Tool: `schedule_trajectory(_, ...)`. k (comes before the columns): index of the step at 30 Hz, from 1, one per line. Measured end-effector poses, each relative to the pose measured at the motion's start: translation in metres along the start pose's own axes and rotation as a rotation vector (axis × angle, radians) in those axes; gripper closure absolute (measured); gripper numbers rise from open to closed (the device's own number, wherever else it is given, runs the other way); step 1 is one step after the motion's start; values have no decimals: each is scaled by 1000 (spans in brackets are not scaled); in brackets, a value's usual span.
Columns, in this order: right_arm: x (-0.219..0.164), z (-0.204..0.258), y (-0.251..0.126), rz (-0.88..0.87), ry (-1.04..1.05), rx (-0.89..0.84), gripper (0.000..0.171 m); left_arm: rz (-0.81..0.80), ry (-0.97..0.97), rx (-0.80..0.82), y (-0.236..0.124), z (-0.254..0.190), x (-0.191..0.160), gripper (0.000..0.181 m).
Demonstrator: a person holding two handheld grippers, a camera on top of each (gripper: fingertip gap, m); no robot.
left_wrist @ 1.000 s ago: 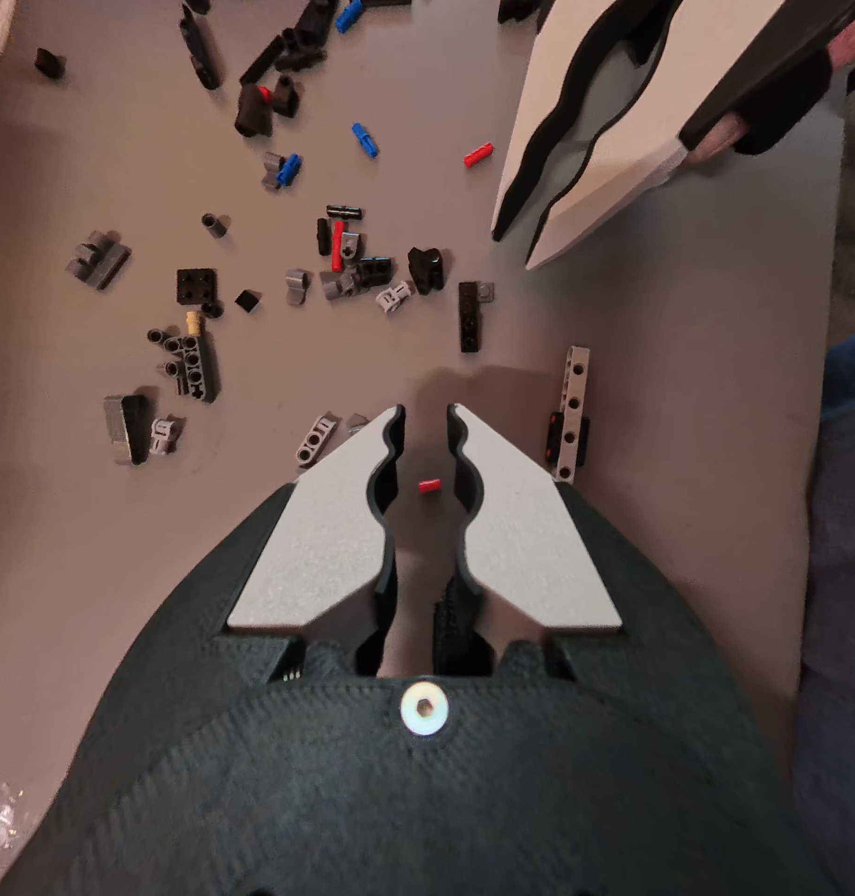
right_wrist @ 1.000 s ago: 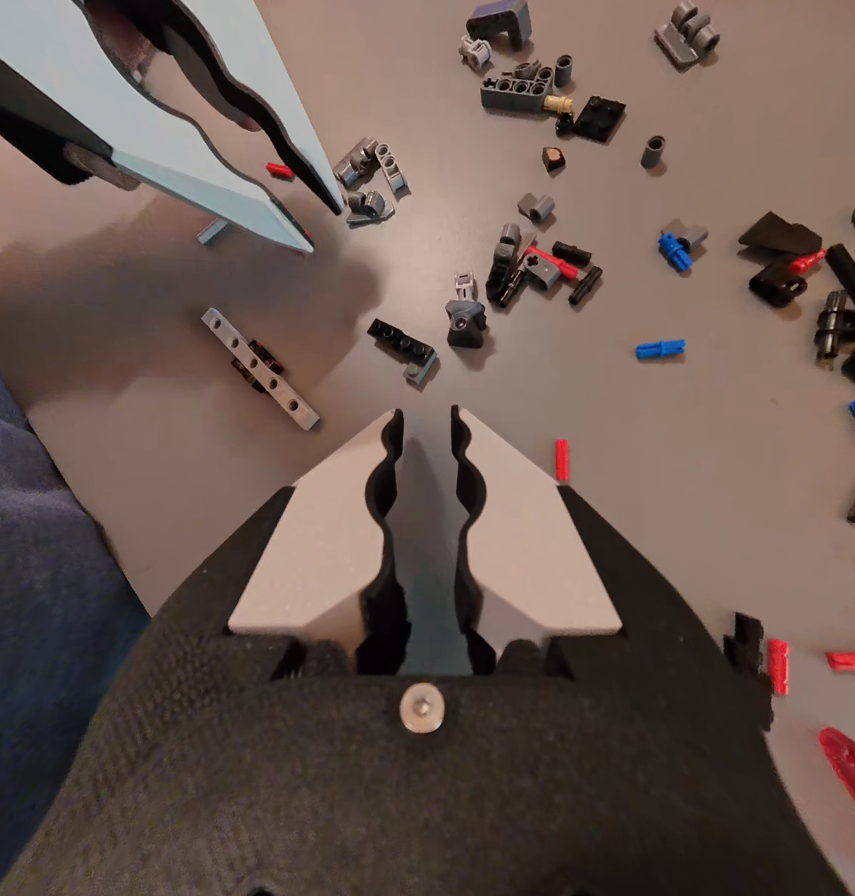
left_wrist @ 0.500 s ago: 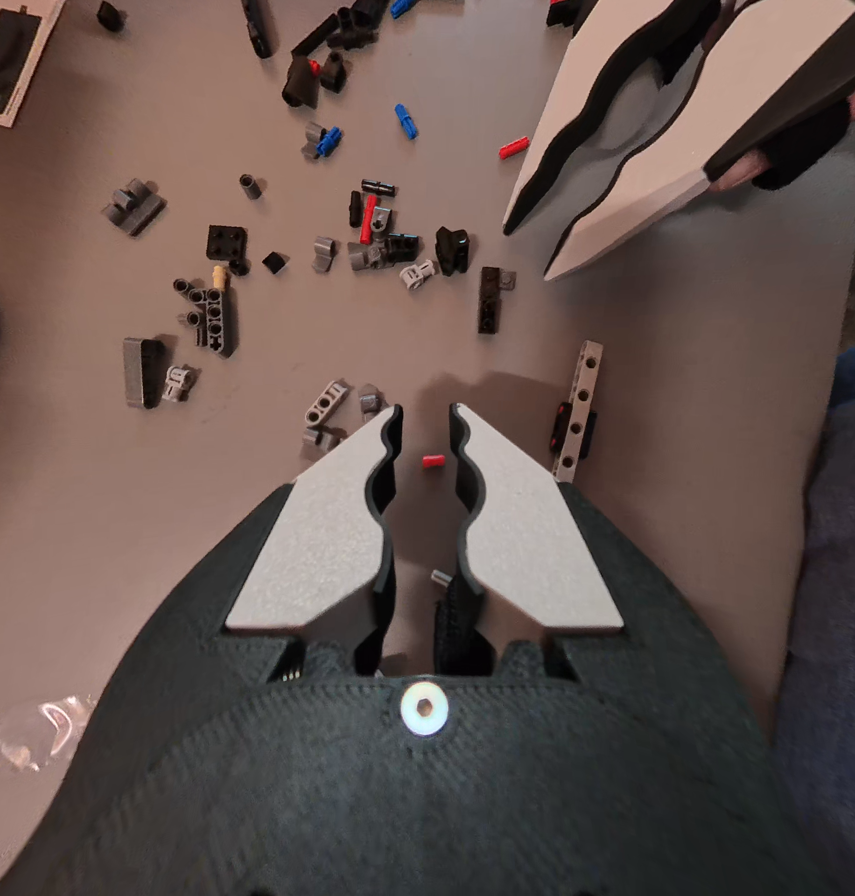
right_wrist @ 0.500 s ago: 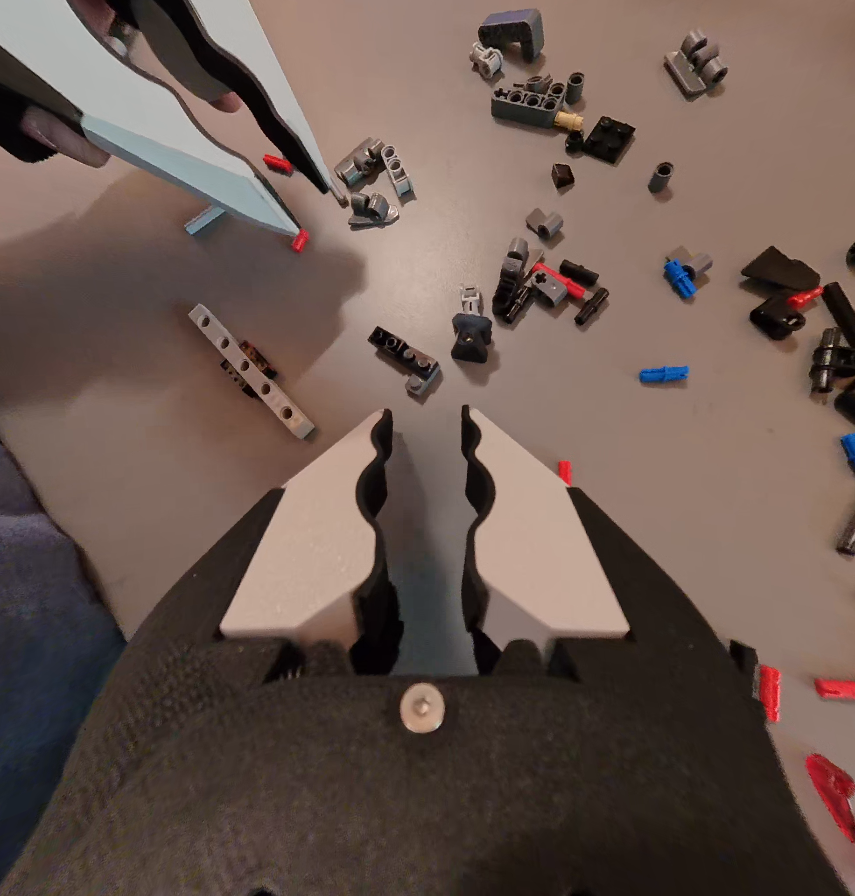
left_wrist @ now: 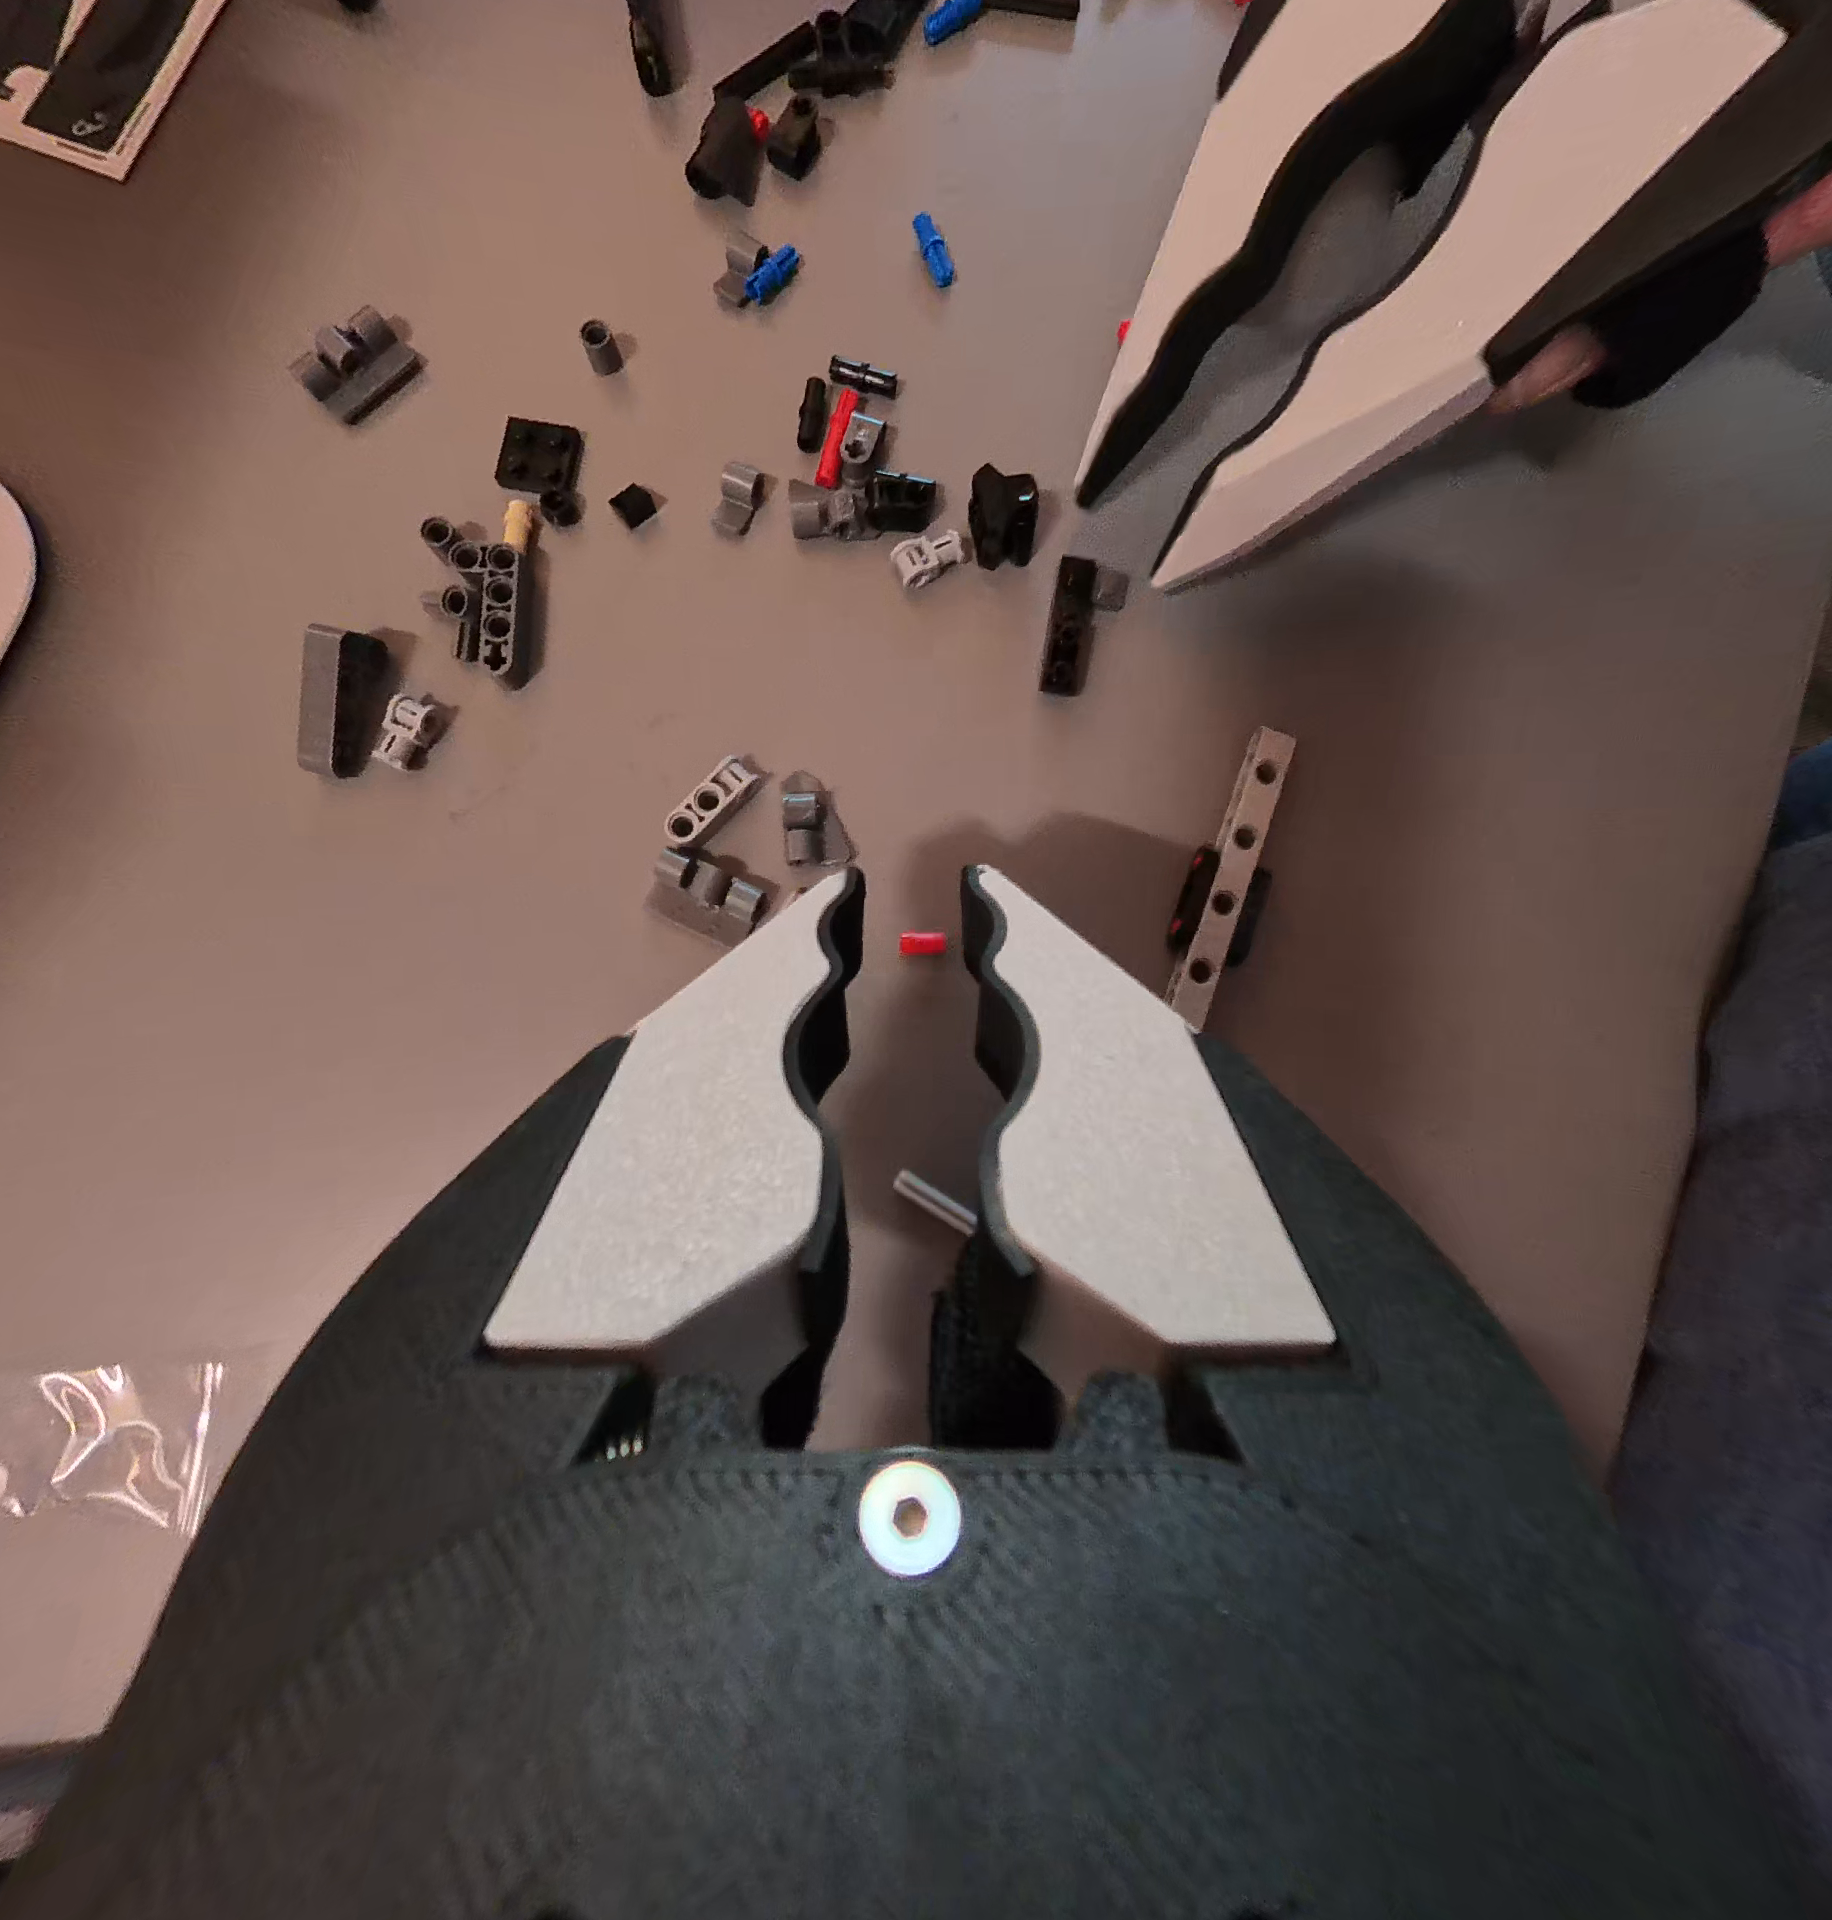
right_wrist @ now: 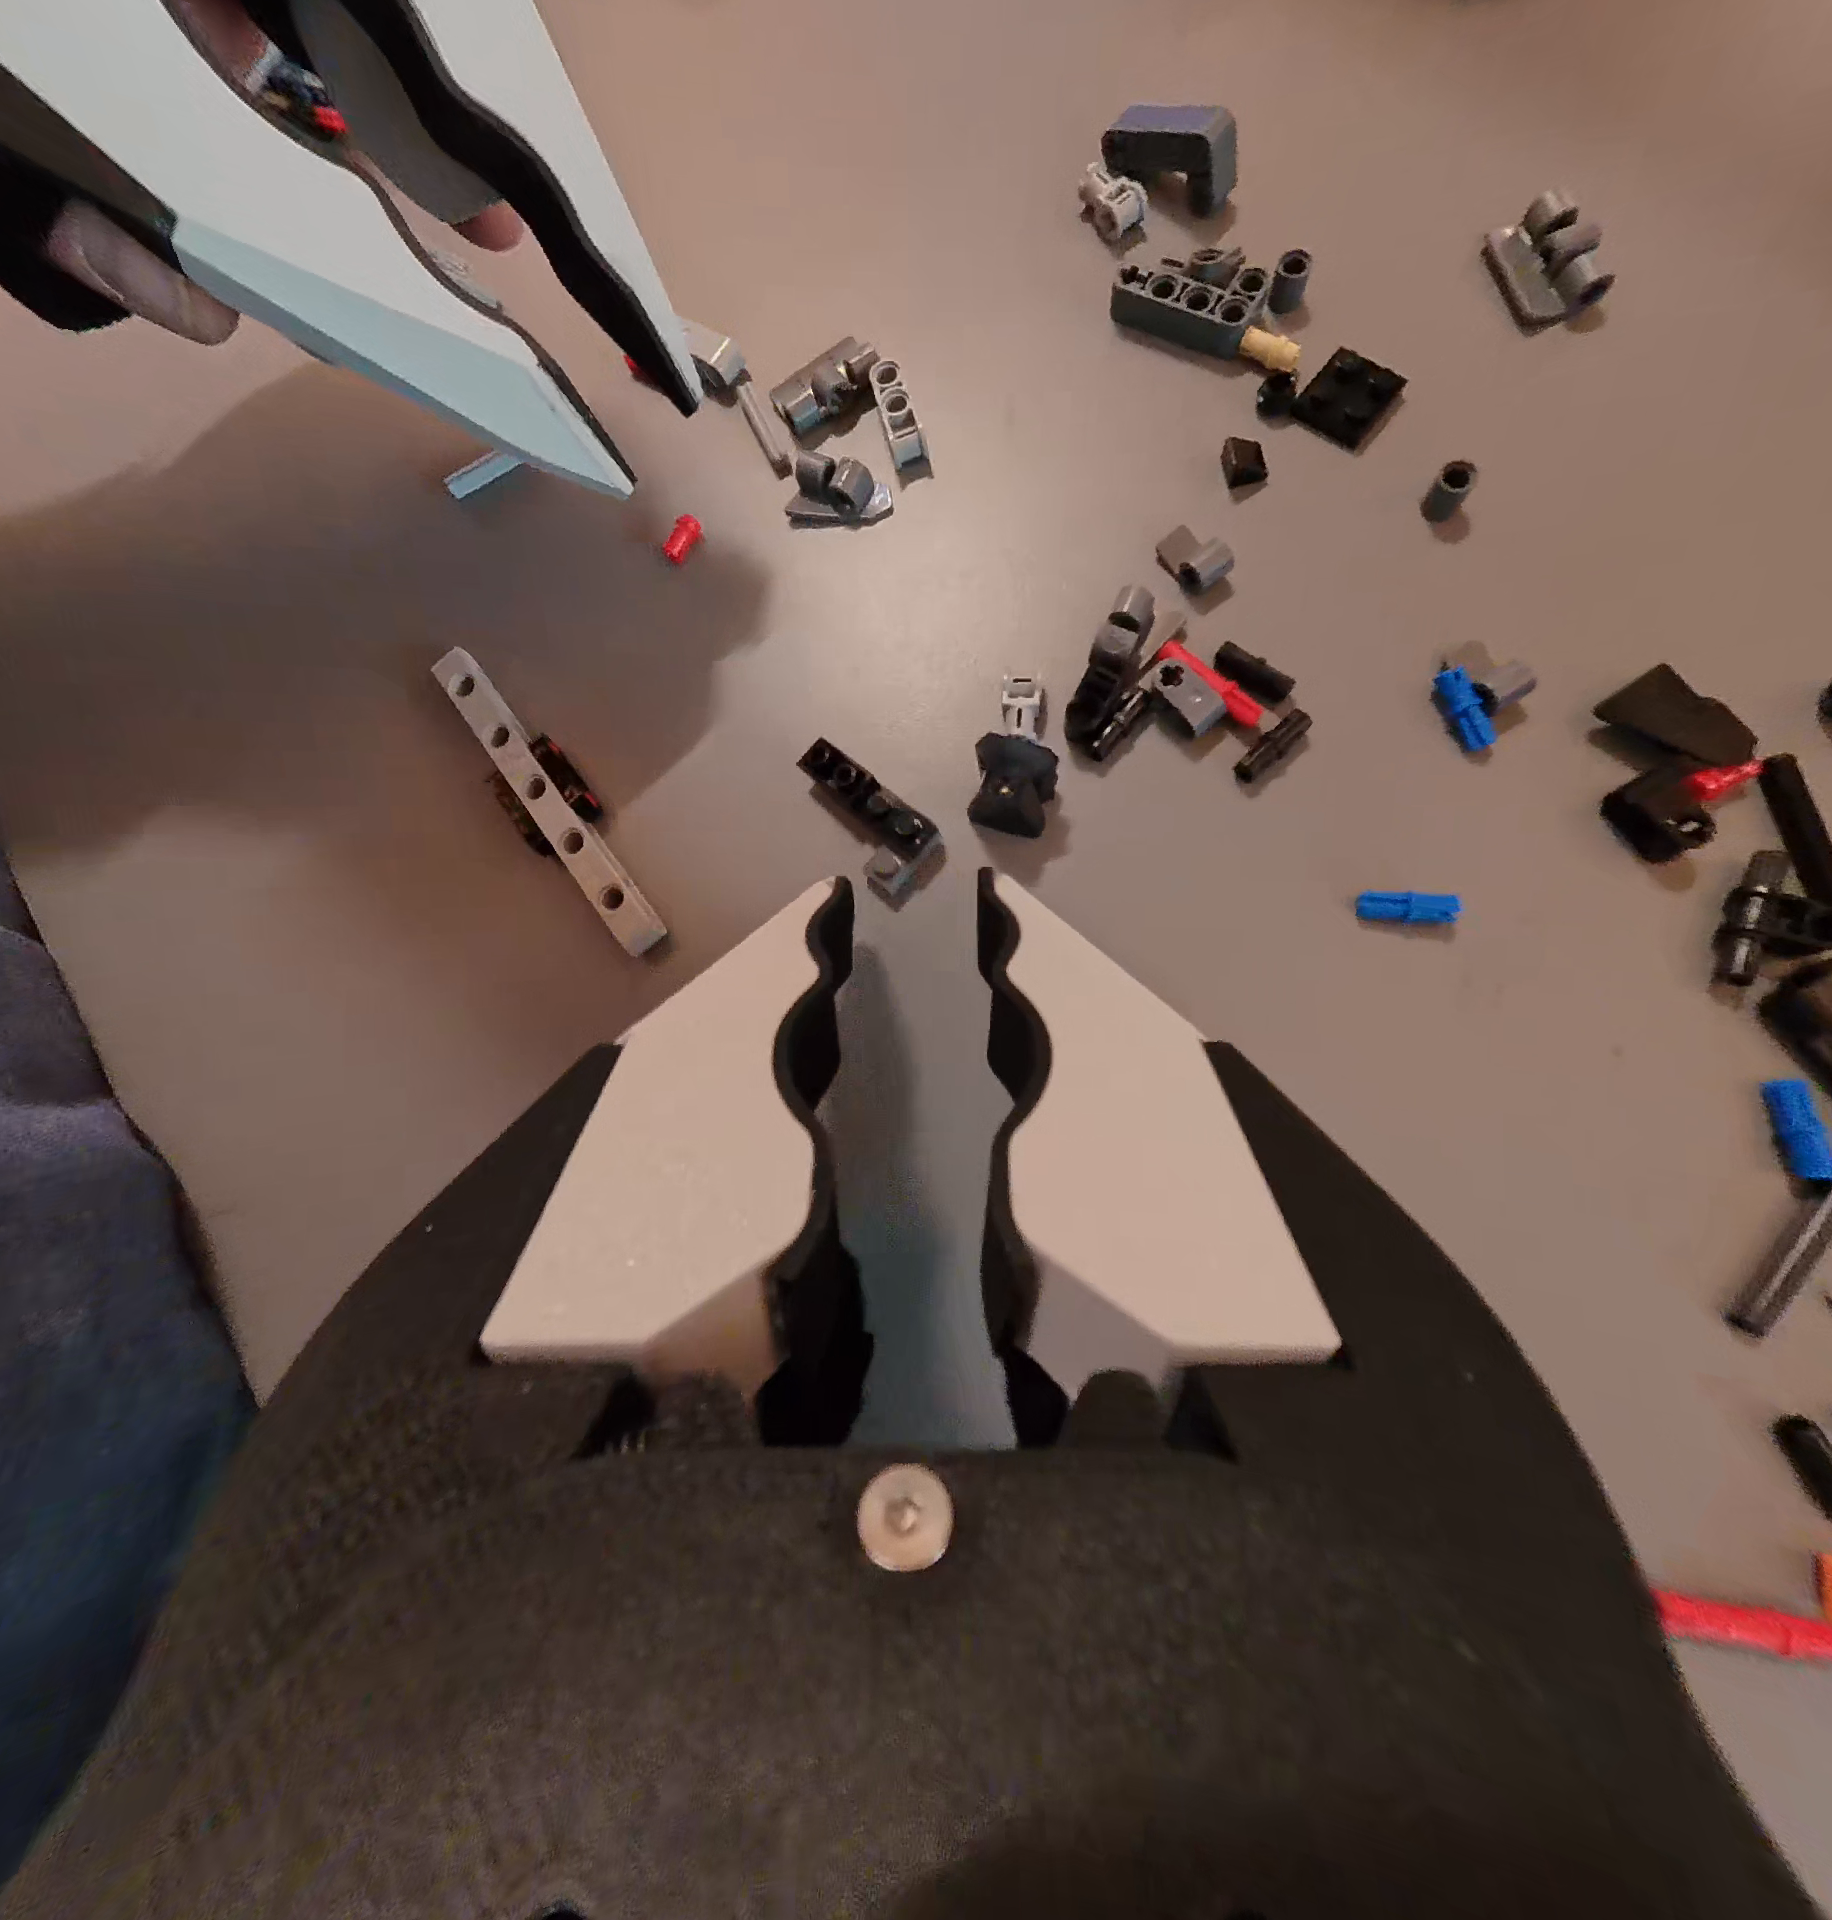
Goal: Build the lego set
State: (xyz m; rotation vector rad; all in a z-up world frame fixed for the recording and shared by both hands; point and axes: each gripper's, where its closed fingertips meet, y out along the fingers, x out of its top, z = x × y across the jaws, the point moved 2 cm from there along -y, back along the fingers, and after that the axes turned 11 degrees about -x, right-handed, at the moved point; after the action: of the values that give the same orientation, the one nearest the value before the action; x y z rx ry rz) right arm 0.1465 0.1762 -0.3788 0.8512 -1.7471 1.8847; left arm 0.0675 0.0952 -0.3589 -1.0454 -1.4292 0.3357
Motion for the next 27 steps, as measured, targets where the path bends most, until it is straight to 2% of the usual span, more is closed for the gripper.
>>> schedule_trajectory(7,-16,1,-7,14,6,-18,148,39,36,-48,24,-12,3,164)
schedule_trajectory(15,-8,11,2,-14,9,-18,152,85,109,-79,57,-22,21,162)
schedule_trajectory(27,-3,9,8,-16,-63,18,163,93,104,-138,66,-51,22,164)
